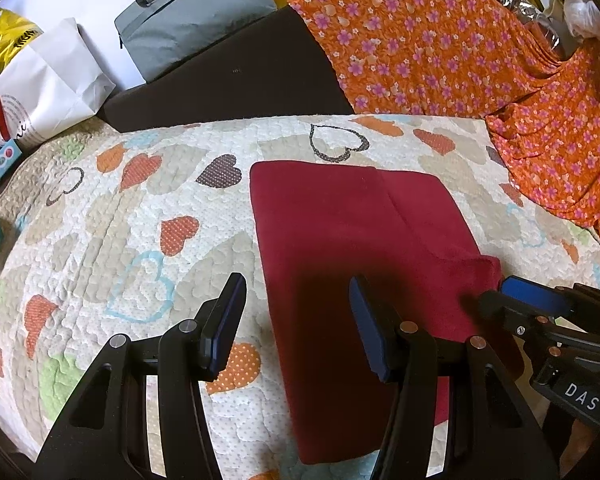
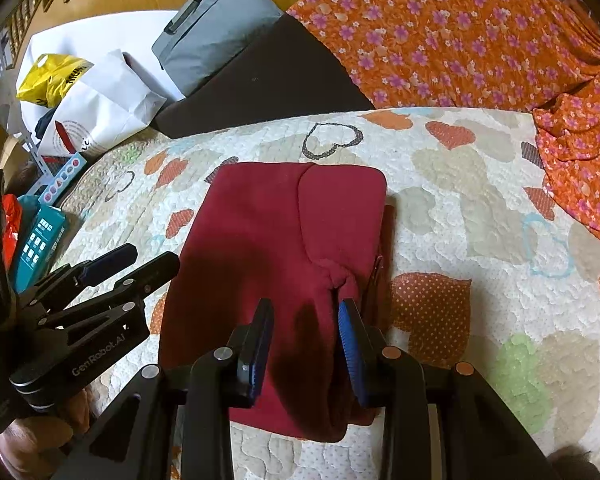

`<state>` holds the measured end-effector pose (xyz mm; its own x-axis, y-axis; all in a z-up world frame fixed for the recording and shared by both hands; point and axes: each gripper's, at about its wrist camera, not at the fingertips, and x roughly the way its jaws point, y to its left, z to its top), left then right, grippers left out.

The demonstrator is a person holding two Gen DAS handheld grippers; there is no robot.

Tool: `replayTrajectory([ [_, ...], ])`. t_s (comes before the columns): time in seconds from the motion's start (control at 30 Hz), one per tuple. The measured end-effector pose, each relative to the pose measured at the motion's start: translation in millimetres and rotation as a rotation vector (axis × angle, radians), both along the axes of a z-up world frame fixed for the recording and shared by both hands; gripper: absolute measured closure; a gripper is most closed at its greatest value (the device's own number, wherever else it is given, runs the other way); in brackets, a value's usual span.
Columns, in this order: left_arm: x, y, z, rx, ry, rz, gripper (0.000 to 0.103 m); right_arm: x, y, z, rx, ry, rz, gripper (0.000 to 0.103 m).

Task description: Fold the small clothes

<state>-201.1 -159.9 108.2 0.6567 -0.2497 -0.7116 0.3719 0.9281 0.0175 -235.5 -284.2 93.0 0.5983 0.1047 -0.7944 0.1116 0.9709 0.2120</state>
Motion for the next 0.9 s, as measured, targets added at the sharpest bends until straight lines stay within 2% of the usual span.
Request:
replayTrajectory([
  [0.3,0.4,1.8,1.0,-0.019,0.003,0.012,0.05,0.5,0.4,-4.3,0.011,0.009,0.001,0.071],
  [0.77,-1.1,5.9,7.1,-0.023,-0.049,0.019,0.05,1.5,1.9,-6.5,0.017,0.014,0.003,0.07],
  [0.9,2.4,8.5,5.9,-0.029,-0.03,0.027,0.05,1.4,1.2,-6.2,0.02,0.014,0.004,0.07],
])
